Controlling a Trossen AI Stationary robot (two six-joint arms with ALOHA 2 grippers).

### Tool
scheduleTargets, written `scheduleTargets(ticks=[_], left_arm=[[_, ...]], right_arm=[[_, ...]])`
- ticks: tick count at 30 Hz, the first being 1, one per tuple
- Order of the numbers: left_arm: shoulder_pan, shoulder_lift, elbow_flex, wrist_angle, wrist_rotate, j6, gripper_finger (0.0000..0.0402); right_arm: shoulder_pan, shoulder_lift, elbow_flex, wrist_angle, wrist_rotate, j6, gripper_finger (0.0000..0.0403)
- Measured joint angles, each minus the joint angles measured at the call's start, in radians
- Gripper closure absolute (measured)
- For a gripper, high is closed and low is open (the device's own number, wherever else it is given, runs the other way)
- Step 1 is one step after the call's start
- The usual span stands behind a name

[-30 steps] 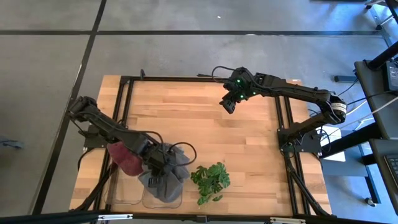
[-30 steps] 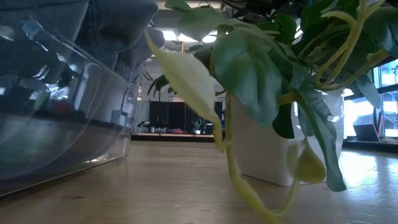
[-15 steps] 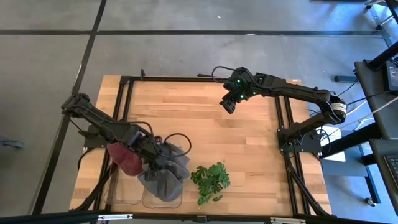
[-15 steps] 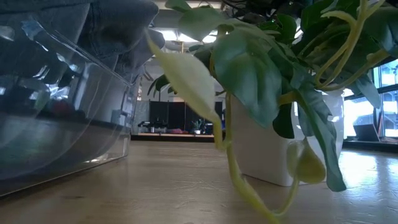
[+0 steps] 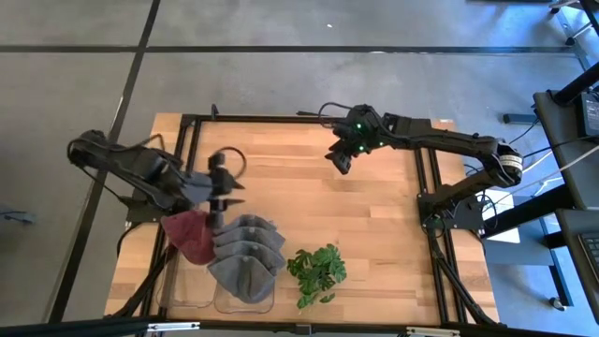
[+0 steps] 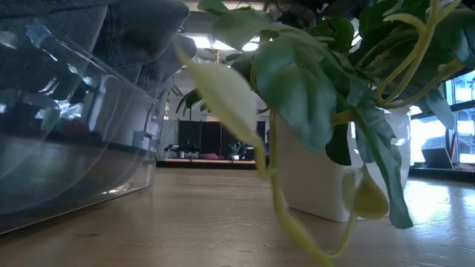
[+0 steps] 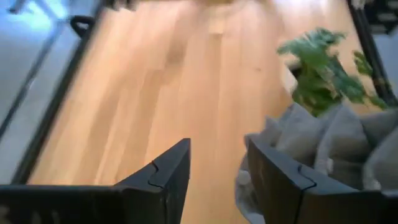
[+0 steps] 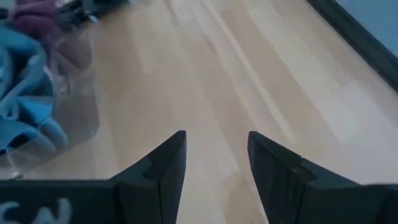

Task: Pick & Place hat
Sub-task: Return to Home Position

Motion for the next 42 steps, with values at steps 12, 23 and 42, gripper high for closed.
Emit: scheduleTargets(ticks=[12,23,42], left_arm=[[0.197,-0.422,-0.381,0.451,0.212,0.101,0.0248],[0.526,-0.756,-0.704,0.629,0.388,0.075,0.0247],[0.830,-0.863,-0.972,0.858,0.609,0.057,0.0251]], right_arm=[[0.033,-0.307,-0.351,0.425,-0.110,-0.023,0.0231],[0.039,-0.642,-0.798,0.818,-0.103,0.114,0.0231],[0.039,-0.850,-1.055,1.047,-0.073,0.126,0.0231]])
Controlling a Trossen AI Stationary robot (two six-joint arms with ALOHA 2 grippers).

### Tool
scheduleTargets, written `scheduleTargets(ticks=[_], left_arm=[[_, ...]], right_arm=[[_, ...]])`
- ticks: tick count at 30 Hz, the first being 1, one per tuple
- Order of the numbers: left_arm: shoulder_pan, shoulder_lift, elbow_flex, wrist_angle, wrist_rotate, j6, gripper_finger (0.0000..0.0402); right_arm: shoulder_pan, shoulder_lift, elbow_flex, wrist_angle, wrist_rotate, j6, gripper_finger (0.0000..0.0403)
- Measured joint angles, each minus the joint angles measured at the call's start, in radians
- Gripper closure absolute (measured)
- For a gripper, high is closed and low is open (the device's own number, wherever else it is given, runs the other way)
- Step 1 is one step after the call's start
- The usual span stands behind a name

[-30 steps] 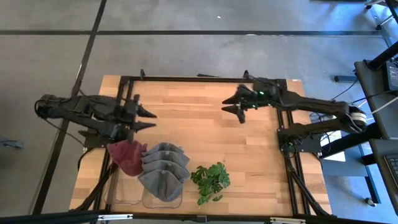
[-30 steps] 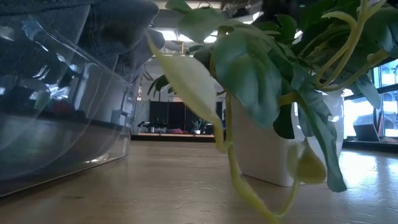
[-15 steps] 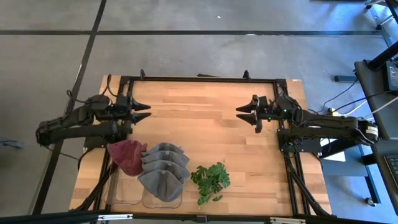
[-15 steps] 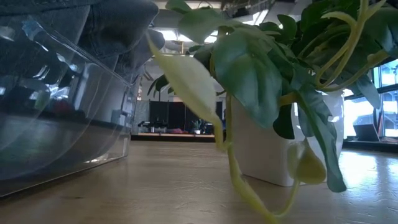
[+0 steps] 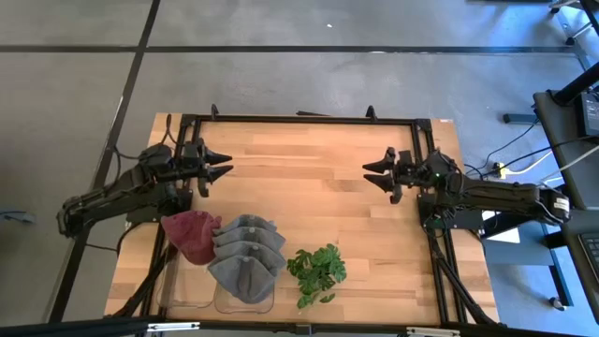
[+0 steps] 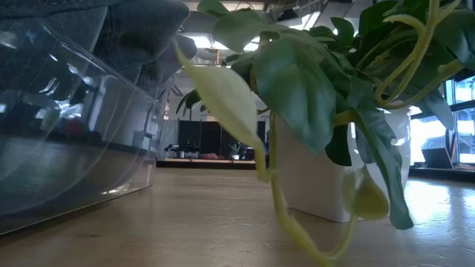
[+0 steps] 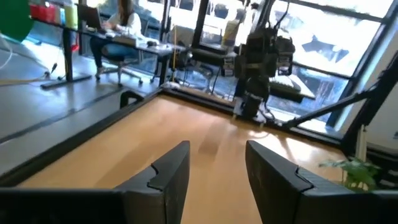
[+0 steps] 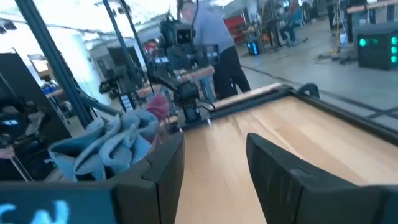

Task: Pick & Place hat
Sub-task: Return to Home Position

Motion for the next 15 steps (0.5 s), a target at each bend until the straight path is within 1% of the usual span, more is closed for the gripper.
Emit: scheduleTargets(ticks=[5,7,9,12,15], left_arm=[[0.053,-0.063,-0.017,0.011,0.012,-0.001,0.0251],[0.066,-0.087,-0.017,0.008,0.027,-0.006,0.0250],[0.073,-0.109,-0.017,-0.003,0.029,-0.016,0.0249],[0.079,-0.139,-0.017,-0.043,0.007,-0.018,0.0250],[0.078,-0.167,-0.017,-0.066,0.006,-0.027,0.0252]], right_arm=[[0.000,-0.082,-0.052,0.011,0.004,0.020,0.0231],[0.000,-0.118,-0.072,0.015,0.027,0.033,0.0231],[0.000,-0.152,-0.093,0.016,0.042,0.043,0.0231],[0.000,-0.193,-0.118,0.026,0.043,0.045,0.0231],[0.000,-0.229,-0.134,0.033,0.043,0.049,0.0231]])
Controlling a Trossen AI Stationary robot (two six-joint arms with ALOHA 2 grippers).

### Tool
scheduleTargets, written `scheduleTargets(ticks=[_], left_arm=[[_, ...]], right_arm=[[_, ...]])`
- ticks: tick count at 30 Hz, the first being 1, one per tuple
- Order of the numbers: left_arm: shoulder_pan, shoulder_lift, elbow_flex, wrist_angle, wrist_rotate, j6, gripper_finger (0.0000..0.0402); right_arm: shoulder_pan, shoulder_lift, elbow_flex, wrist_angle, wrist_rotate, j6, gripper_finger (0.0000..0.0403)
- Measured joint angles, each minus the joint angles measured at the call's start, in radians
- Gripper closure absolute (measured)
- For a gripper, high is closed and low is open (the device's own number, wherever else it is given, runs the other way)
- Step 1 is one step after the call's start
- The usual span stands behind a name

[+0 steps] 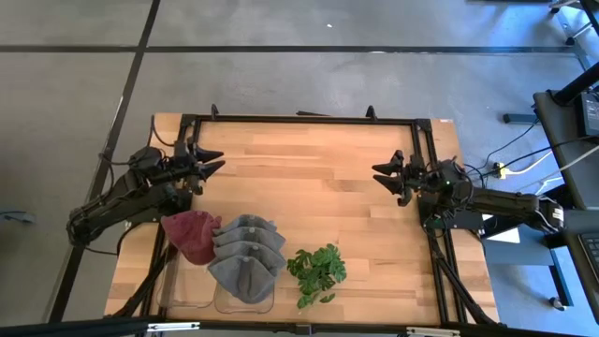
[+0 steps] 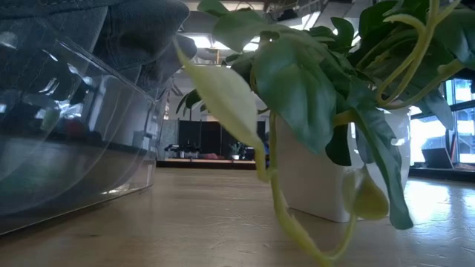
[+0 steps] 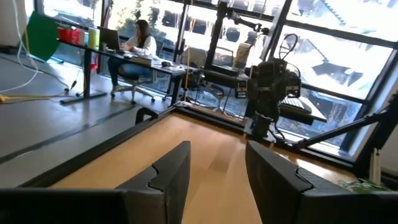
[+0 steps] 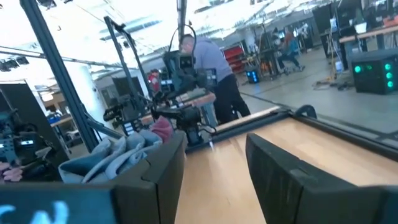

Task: Pick & Place hat
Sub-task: Return to Home Position

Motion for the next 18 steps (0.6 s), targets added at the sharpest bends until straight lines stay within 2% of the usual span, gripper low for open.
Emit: scheduleTargets(ticks=[3,9,18], left_arm=[[0.000,-0.031,-0.018,0.006,-0.009,-0.003,0.0252],[0.000,-0.034,-0.134,0.140,0.002,-0.042,0.0248],[0.000,-0.039,-0.187,0.157,0.019,-0.063,0.0251]], right_arm=[[0.000,-0.023,-0.003,0.000,0.011,0.000,0.0231],[0.000,-0.049,-0.003,0.006,0.034,-0.001,0.0231],[0.000,-0.051,-0.004,-0.008,0.083,-0.033,0.0231]])
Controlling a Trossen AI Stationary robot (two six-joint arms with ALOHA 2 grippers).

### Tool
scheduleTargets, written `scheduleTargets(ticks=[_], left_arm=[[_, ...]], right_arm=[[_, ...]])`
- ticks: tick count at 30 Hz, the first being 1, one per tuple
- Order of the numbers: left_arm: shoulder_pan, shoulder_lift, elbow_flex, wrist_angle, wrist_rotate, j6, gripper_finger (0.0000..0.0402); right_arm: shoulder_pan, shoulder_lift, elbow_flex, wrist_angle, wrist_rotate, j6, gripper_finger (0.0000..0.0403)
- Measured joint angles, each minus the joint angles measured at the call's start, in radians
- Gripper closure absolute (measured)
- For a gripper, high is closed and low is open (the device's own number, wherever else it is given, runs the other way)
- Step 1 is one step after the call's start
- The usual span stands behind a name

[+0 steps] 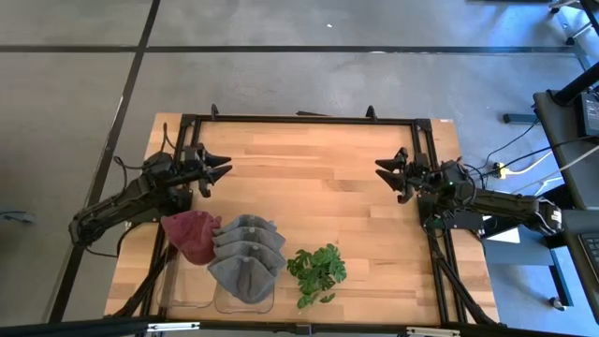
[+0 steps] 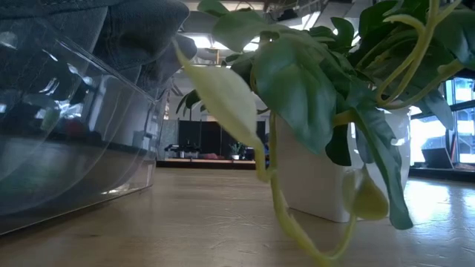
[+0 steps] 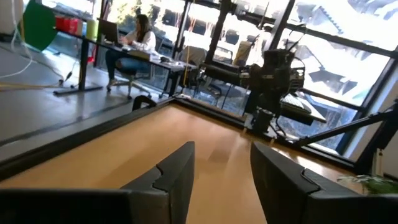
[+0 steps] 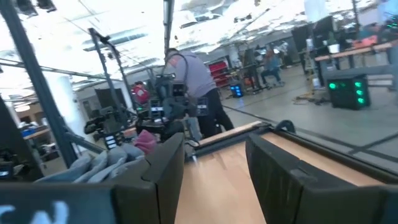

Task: Pick & Place hat
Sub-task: Return to Home Position

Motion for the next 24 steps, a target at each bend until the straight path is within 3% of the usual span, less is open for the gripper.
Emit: scheduleTargets(ticks=[16,24], left_arm=[[0.000,0.002,-0.087,0.109,0.003,-0.003,0.0247],[0.000,0.007,-0.087,0.105,-0.021,-0.015,0.0248]], right_arm=[[0.001,-0.005,0.000,-0.032,0.021,0.024,0.0231],[0.001,-0.005,0.000,-0.049,0.029,-0.063,0.0231]])
